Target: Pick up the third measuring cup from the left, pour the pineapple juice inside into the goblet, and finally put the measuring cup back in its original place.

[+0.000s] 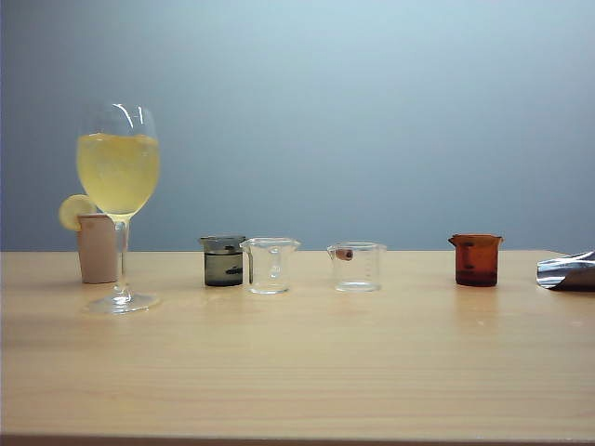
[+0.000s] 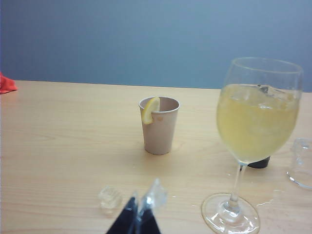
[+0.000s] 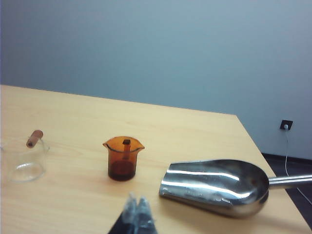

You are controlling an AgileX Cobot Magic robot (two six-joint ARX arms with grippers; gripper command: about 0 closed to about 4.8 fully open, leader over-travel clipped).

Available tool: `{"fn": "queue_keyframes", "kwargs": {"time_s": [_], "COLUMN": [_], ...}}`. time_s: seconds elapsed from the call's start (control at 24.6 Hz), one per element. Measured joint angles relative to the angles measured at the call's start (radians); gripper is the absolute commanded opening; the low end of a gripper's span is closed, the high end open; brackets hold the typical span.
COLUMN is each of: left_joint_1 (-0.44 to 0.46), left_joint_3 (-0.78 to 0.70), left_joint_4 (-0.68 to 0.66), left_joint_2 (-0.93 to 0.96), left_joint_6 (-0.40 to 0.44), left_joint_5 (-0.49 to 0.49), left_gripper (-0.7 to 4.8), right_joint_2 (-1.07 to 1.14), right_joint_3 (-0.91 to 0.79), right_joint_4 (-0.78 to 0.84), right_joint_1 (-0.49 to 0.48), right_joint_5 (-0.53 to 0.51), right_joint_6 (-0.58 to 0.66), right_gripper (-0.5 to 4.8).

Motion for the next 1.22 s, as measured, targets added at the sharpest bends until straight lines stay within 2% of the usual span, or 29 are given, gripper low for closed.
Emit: {"fn": "queue_keyframes", "kwargs": {"time_s": [0.12, 0.2, 0.24, 0.33, 0.61, 0.77, 1.22], "left_joint_1": [0.0, 0.0, 0.0, 0.0, 0.0, 0.0, 0.0], "left_joint_3": [0.0, 0.0, 0.0, 0.0, 0.0, 0.0, 0.0], "left_joint_4": [0.0, 0.0, 0.0, 0.0, 0.0, 0.0, 0.0], "left_joint_2": [0.0, 0.0, 0.0, 0.0, 0.0, 0.0, 0.0], "left_joint_6": [0.0, 0.0, 0.0, 0.0, 0.0, 0.0, 0.0], "left_joint_5": [0.0, 0.0, 0.0, 0.0, 0.0, 0.0, 0.0], "left_gripper": [0.14, 0.14, 0.14, 0.14, 0.14, 0.14, 0.14], "right_joint_2": [0.0, 0.0, 0.0, 0.0, 0.0, 0.0, 0.0], "right_joint_3": [0.0, 0.0, 0.0, 0.0, 0.0, 0.0, 0.0], "right_joint_4": [-0.05, -0.073, -0.072, -0.072, -0.073, -0.071, -0.093], "right_joint_1": [0.0, 0.0, 0.002, 0.006, 0.005, 0.005, 0.005], "right_joint_5": [0.007, 0.057, 0.117, 0.153, 0.146, 0.043, 0.045], "right_joint_6": [0.0, 0.0, 0.0, 0.0, 0.0, 0.0, 0.0], "right_gripper": [0.0, 0.0, -0.01, 0.0, 0.0, 0.0, 0.0]}}
